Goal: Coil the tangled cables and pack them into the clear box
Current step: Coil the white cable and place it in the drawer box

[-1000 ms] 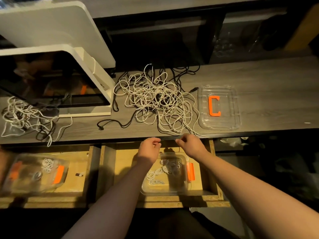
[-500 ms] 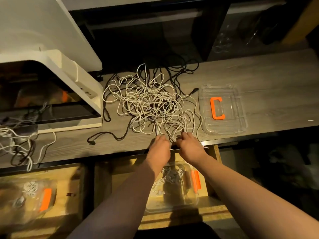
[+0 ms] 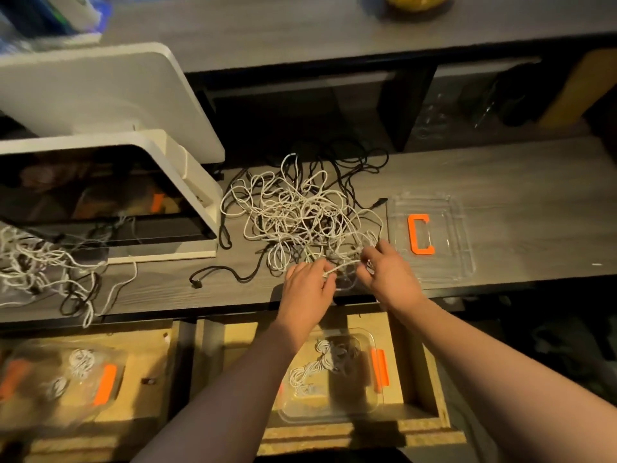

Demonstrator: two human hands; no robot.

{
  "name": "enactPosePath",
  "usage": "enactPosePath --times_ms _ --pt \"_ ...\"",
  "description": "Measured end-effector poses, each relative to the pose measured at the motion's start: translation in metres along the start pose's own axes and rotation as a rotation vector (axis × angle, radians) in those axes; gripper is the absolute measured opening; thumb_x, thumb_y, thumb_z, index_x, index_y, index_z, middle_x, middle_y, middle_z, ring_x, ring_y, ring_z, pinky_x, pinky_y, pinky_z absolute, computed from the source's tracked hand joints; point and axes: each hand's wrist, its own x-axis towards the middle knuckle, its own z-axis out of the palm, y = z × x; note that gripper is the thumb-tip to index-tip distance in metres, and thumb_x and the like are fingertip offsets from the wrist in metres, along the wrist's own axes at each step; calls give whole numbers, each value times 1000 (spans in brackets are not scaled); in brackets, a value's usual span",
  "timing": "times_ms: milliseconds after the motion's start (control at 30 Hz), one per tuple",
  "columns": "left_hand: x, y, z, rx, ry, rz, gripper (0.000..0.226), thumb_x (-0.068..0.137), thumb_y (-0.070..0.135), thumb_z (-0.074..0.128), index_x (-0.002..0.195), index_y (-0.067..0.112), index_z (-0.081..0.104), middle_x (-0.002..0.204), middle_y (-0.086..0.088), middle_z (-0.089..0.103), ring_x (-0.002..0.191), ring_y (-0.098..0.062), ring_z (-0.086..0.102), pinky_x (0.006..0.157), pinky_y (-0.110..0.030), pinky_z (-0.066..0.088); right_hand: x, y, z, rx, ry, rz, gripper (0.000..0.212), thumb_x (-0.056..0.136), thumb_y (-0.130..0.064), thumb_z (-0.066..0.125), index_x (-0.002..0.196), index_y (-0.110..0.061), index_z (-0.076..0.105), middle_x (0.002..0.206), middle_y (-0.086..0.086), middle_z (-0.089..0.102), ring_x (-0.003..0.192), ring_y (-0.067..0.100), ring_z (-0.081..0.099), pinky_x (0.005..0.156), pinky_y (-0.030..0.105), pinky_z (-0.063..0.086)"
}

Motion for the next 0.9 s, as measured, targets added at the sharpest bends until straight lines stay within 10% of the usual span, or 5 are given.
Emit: enactPosePath --times_ms 400,733,900 --pt "24 29 -68 -243 213 -305 31 100 31 55 76 11 54 66 -1 53 59 -17 49 60 -35 43 22 -23 -83 493 215 86 18 99 -25 55 82 -18 55 85 1 56 77 17 51 63 30 36" --pt "46 62 -125 -461 184 -564 64 92 75 36 75 15 53 73 -5 55 69 -21 52 66 -34 37 39 -48 -133 889 -41 174 50 95 -60 47 89 -12 60 83 6 59 73 21 59 72 37 46" --pt "65 68 -158 -701 343 -487 29 99 37 47 81 20 62 70 -2 58 71 -20 53 72 -36 44 50 -39 -147 1053 -22 217 31 98 -38 58 89 -9 62 76 4 55 65 14 49 65 29 43"
